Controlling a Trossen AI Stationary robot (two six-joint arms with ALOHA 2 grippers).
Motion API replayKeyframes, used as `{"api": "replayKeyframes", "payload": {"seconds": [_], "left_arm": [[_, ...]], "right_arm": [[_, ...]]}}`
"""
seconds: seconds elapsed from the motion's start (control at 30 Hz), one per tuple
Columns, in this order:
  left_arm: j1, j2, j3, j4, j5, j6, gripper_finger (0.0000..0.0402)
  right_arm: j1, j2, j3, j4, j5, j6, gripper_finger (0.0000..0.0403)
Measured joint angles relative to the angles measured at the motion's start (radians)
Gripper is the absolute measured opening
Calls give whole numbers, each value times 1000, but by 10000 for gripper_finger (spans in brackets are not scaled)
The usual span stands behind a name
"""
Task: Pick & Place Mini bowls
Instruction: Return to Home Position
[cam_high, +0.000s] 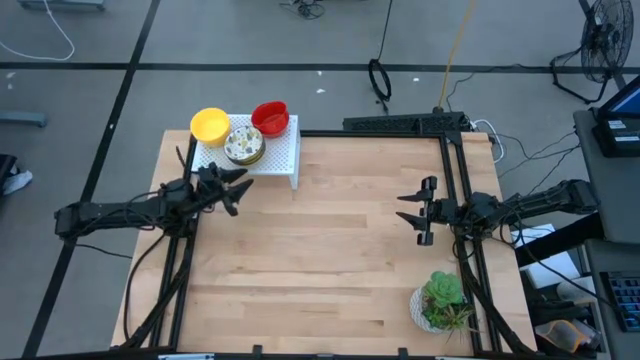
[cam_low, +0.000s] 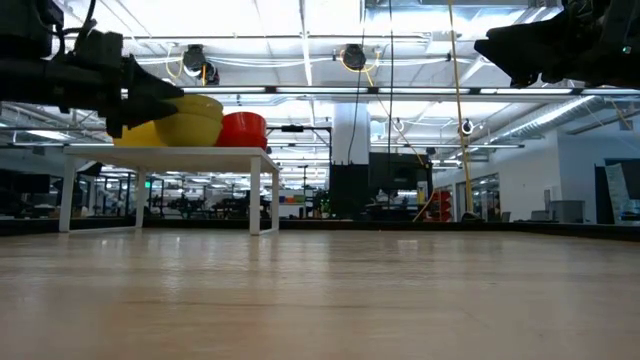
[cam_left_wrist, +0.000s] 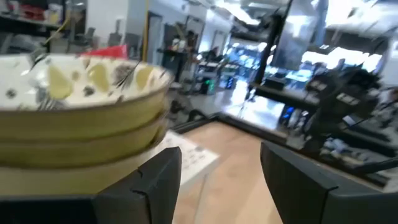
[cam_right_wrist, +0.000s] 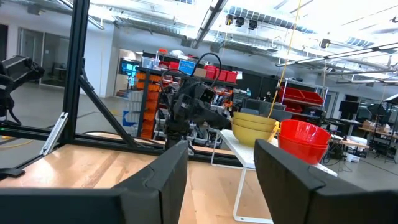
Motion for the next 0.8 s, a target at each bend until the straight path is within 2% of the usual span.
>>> {"api": "replayKeyframes", "payload": {"seconds": [0.2, 0.8], "left_arm": [[0, 2, 0, -54, -19, 1, 223], [0, 2, 0, -54, -18, 4, 223]], "right_arm": [[0, 0, 0, 0, 0, 0, 171], [0, 0, 0, 0, 0, 0, 171]]}}
